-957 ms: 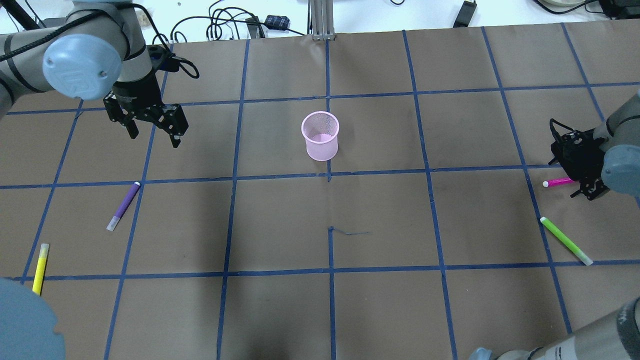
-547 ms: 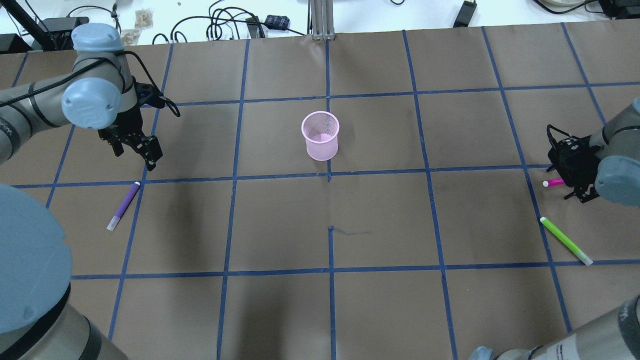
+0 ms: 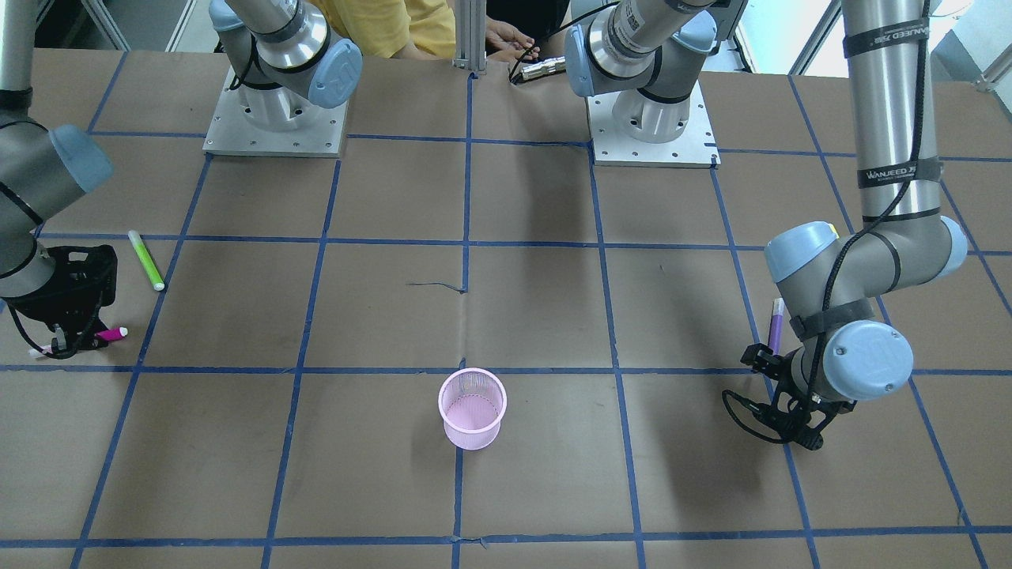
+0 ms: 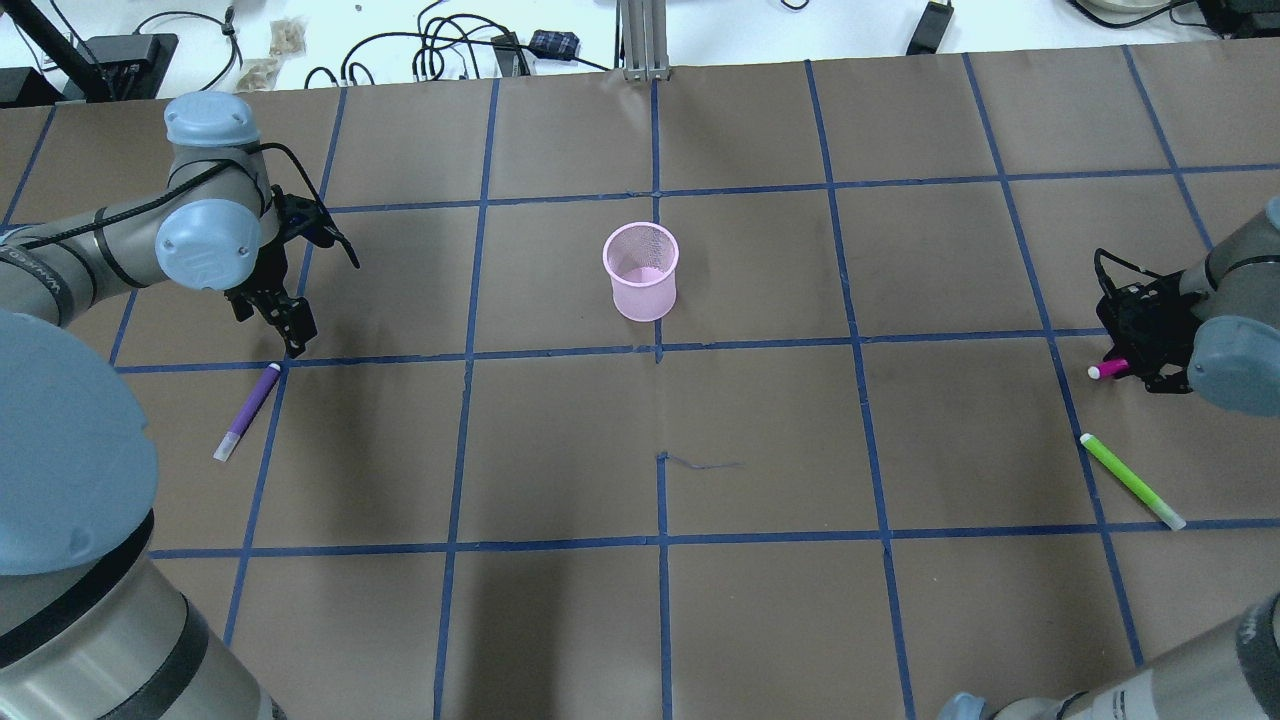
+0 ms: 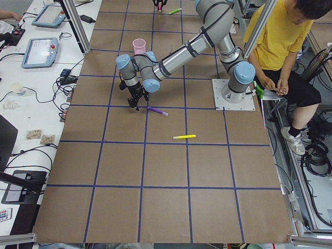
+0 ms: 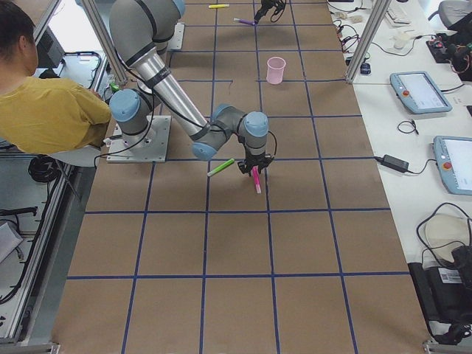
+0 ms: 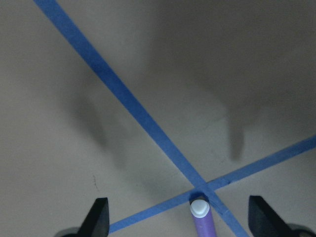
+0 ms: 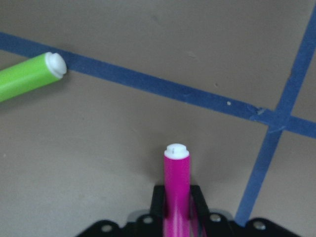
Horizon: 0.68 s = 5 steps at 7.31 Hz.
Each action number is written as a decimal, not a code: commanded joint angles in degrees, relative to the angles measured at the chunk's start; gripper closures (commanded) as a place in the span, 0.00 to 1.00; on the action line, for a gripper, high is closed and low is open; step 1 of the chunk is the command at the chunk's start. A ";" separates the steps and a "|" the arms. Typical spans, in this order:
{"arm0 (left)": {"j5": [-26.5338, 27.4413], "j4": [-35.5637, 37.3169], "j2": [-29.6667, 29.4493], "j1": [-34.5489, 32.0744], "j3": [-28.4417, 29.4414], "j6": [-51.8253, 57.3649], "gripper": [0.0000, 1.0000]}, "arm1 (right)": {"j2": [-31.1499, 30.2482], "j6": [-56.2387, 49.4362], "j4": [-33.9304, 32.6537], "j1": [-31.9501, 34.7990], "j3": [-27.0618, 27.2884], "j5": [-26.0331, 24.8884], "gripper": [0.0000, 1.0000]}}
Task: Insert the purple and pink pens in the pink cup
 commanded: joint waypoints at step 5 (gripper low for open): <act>-0.51 -3.29 0.58 2.30 -1.71 -0.21 0.00 | -8.27 -0.06 5.08 0.91 -6.01 0.70 1.00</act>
